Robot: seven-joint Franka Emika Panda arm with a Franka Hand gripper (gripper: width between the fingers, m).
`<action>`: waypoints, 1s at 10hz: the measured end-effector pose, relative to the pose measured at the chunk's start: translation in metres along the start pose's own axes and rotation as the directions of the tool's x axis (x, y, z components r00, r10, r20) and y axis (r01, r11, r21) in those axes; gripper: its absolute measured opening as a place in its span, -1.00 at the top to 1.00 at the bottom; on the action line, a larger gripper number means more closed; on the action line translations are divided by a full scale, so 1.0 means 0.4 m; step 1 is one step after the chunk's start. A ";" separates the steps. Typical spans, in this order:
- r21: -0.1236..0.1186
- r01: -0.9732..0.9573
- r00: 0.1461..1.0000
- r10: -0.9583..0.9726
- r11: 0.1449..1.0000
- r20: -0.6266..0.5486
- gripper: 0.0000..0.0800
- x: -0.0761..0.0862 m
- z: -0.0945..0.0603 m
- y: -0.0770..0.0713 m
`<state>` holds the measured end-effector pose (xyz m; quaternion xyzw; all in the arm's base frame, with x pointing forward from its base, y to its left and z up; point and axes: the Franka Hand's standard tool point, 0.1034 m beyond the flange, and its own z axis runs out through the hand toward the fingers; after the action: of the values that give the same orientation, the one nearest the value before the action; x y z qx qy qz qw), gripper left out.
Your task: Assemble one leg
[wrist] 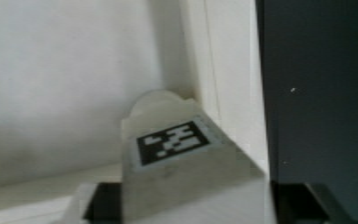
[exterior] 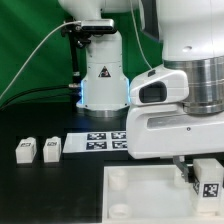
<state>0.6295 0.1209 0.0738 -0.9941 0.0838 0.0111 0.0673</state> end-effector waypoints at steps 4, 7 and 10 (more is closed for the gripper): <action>0.001 -0.383 0.924 0.383 0.924 -0.005 0.25 0.002 0.002 0.013; 0.059 -0.842 0.538 0.843 0.536 0.020 0.25 -0.005 0.009 0.006; 0.073 -0.970 0.237 0.968 0.231 0.086 0.25 0.000 0.010 0.013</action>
Offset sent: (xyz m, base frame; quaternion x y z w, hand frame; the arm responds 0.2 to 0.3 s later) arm -0.0013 -0.0067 0.0009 -0.0072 0.0213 0.3462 0.9379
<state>0.6287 0.1165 0.0692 -0.7243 0.6795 0.0570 0.1019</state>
